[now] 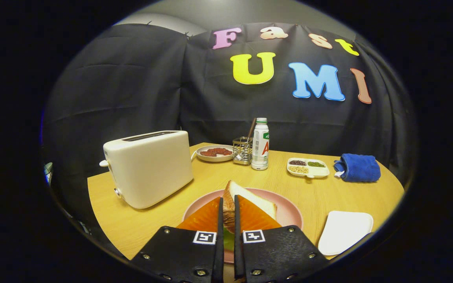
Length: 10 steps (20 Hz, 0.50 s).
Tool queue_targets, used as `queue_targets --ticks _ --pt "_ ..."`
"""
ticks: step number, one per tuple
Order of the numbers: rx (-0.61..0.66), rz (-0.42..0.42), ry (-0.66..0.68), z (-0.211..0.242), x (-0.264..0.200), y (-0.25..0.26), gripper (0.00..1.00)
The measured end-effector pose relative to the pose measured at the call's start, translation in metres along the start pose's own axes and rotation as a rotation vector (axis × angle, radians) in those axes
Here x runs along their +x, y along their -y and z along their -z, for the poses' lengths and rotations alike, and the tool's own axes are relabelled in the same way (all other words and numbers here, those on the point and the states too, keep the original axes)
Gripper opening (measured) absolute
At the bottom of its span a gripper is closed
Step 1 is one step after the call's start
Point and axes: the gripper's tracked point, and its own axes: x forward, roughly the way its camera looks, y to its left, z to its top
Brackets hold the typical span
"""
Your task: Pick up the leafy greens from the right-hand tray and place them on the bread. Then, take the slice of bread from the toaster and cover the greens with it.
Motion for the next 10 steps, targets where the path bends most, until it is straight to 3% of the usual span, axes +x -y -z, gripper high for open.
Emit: queue_targets --ticks 6,10 --pt "-0.03 -0.015 -0.041 0.013 0.005 -0.012 0.1" --pt "-0.021 -0.048 -0.08 0.022 0.006 -0.023 0.35"
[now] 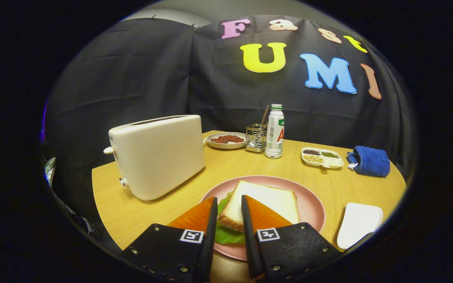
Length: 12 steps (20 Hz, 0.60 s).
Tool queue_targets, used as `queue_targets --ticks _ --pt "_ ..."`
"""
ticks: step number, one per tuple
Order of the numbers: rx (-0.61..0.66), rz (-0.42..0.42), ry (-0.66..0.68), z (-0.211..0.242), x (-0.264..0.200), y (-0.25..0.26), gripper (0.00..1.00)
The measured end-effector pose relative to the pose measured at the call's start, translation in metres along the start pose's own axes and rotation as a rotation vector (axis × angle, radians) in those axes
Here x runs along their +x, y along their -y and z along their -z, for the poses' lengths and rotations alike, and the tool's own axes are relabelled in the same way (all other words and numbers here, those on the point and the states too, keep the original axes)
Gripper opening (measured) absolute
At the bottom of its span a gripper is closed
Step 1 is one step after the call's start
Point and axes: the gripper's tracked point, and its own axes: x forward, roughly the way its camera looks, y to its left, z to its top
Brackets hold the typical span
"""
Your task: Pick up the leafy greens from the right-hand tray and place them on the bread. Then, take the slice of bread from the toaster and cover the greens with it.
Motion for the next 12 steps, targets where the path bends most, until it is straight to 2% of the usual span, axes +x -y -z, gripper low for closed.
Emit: queue_targets --ticks 1,2,3,6,7,8,12 --pt "0.001 0.001 -0.01 0.003 0.006 0.0 0.42" --pt "0.005 -0.005 0.004 0.001 0.006 -0.001 0.43" --pt "0.003 0.002 0.012 -0.002 0.004 -0.001 0.63" --pt "-0.015 0.012 0.04 -0.007 0.001 0.001 0.8" --pt "-0.021 0.015 0.047 -0.008 0.001 0.002 0.94" --pt "-0.025 0.018 0.055 -0.009 0.002 0.003 0.99" --pt "-0.044 0.017 0.088 -0.019 -0.004 0.004 1.0"
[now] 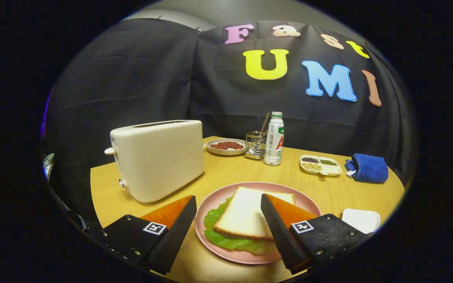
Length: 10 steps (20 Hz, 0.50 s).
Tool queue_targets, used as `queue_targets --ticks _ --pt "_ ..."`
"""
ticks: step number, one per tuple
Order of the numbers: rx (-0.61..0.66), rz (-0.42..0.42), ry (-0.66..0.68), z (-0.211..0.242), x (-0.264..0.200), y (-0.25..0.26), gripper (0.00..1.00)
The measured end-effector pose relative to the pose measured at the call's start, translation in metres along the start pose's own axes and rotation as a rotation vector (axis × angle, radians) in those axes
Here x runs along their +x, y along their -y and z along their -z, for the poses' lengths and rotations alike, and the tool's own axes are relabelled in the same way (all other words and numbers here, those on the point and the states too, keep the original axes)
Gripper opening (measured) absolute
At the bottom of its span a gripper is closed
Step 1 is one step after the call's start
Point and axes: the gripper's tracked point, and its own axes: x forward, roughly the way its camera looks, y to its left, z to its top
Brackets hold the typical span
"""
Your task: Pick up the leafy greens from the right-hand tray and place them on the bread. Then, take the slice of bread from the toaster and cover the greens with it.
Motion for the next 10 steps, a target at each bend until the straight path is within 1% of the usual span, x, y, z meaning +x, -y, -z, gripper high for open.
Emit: queue_targets --ticks 4,10 --pt "-0.033 0.006 0.044 -0.022 -0.005 0.014 1.0" --pt "-0.053 0.027 0.112 -0.067 -0.02 0.058 1.0"
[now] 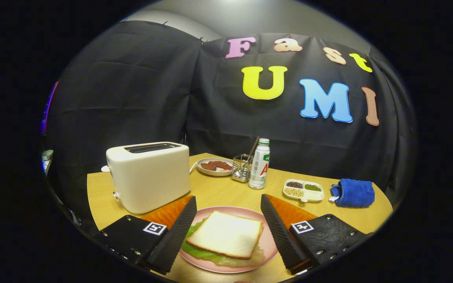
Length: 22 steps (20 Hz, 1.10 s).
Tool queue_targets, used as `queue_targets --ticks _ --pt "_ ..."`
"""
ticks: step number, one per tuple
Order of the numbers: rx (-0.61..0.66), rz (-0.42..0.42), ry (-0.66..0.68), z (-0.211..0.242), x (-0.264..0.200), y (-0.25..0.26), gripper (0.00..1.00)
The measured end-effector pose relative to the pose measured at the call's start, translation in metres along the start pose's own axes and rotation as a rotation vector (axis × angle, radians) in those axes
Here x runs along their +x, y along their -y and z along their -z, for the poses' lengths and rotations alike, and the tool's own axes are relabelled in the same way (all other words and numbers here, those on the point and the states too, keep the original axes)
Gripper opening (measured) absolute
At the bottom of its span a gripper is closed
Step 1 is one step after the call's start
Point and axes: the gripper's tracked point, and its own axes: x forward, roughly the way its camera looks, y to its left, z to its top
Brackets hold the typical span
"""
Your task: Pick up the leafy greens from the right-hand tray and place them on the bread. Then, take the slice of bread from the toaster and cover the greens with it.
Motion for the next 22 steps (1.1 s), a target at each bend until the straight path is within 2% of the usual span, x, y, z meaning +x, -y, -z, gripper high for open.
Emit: queue_targets --ticks 6,10,14,18,22 --pt "0.029 0.04 0.053 -0.038 -0.028 0.072 0.99" --pt "0.069 0.102 0.071 -0.051 -0.059 0.136 0.99" --pt "0.081 0.18 0.082 -0.047 -0.092 0.197 0.99" --pt "0.033 0.261 0.083 -0.035 -0.121 0.258 0.99" --pt "0.041 0.303 0.078 -0.019 -0.148 0.305 0.99"
